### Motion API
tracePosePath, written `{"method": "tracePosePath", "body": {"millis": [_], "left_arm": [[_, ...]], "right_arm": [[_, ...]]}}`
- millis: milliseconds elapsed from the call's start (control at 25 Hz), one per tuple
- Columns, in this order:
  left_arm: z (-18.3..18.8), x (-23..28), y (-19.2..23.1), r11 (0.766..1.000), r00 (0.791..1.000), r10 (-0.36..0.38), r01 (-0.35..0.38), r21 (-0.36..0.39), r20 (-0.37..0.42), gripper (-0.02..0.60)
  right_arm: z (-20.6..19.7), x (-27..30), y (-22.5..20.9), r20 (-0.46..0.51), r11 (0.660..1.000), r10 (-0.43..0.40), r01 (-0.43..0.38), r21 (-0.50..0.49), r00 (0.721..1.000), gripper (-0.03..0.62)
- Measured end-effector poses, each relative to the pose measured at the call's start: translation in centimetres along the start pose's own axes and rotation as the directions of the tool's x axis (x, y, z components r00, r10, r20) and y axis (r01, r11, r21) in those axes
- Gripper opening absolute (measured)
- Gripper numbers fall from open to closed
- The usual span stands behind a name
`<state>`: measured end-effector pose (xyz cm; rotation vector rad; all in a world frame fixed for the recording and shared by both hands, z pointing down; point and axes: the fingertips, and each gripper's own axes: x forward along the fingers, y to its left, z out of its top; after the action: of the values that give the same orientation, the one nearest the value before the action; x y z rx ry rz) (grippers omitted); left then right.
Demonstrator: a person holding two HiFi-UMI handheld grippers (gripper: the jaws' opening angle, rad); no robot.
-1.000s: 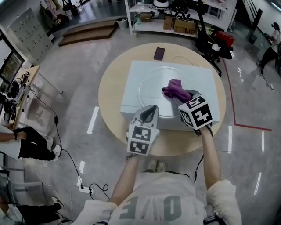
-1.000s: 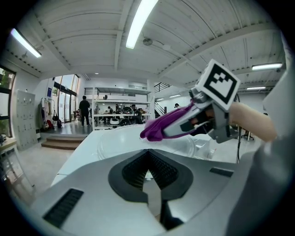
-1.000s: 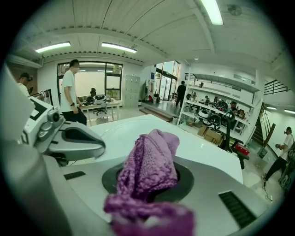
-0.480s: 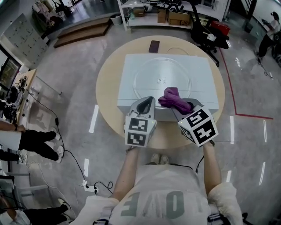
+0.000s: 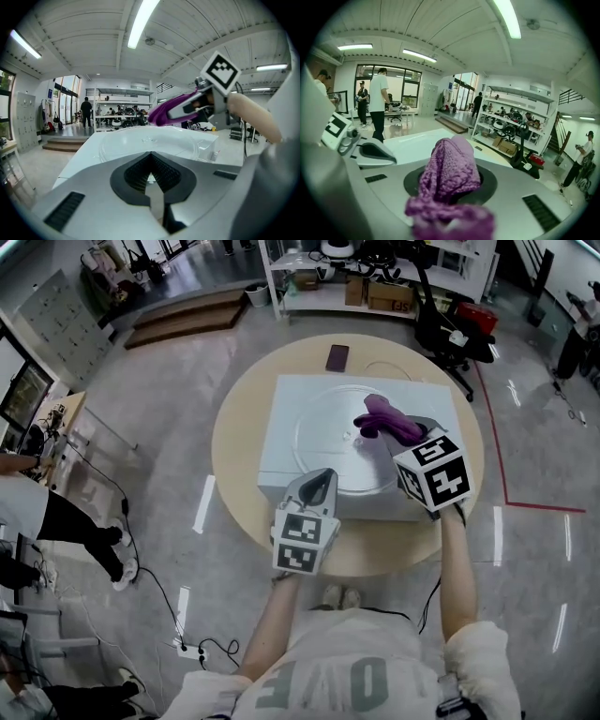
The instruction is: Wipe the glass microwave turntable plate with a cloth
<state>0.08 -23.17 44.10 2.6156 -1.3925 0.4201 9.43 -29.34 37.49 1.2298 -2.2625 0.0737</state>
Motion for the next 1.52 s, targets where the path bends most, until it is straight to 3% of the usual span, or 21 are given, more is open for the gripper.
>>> {"method": "tracePosePath", "body": {"millis": [280, 560, 760, 1000, 1200, 1520], "left_arm": [[0.0, -0.1, -0.1, 1.0, 1.0, 0.0, 0.0, -0.001, -0.005, -0.005], [0.1, -0.1, 0.0, 1.0, 1.0, 0.004, -0.004, 0.002, 0.0, -0.005], [0.0, 0.0, 0.0, 1.0, 1.0, 0.006, -0.006, 0.002, 0.0, -0.005], [0.0, -0.1, 0.1, 1.0, 1.0, 0.009, -0.009, 0.004, 0.002, -0.005], [0.0, 0.0, 0.2, 1.0, 1.0, 0.011, -0.011, 0.003, 0.002, -0.005], [0.5, 0.0, 0.2, 1.0, 1.0, 0.016, -0.016, 0.002, 0.016, -0.005]], "right_arm": [[0.3, 6.0, -5.9, -0.079, 0.995, -0.099, 0.097, -0.02, 0.992, 0.048], [-0.9, 7.6, -5.8, -0.121, 0.997, -0.074, 0.073, -0.016, 0.99, 0.048], [-1.9, 5.7, -3.9, -0.108, 0.999, -0.043, 0.043, -0.001, 0.993, 0.048], [-5.0, -0.4, 1.9, -0.108, 0.998, -0.017, 0.011, -0.059, 0.994, 0.048], [-6.8, -4.8, 5.8, -0.089, 0.999, 0.016, -0.019, -0.028, 0.996, 0.048], [-7.9, -5.9, 7.1, -0.089, 1.0, 0.027, -0.027, 0.004, 0.996, 0.048]]}}
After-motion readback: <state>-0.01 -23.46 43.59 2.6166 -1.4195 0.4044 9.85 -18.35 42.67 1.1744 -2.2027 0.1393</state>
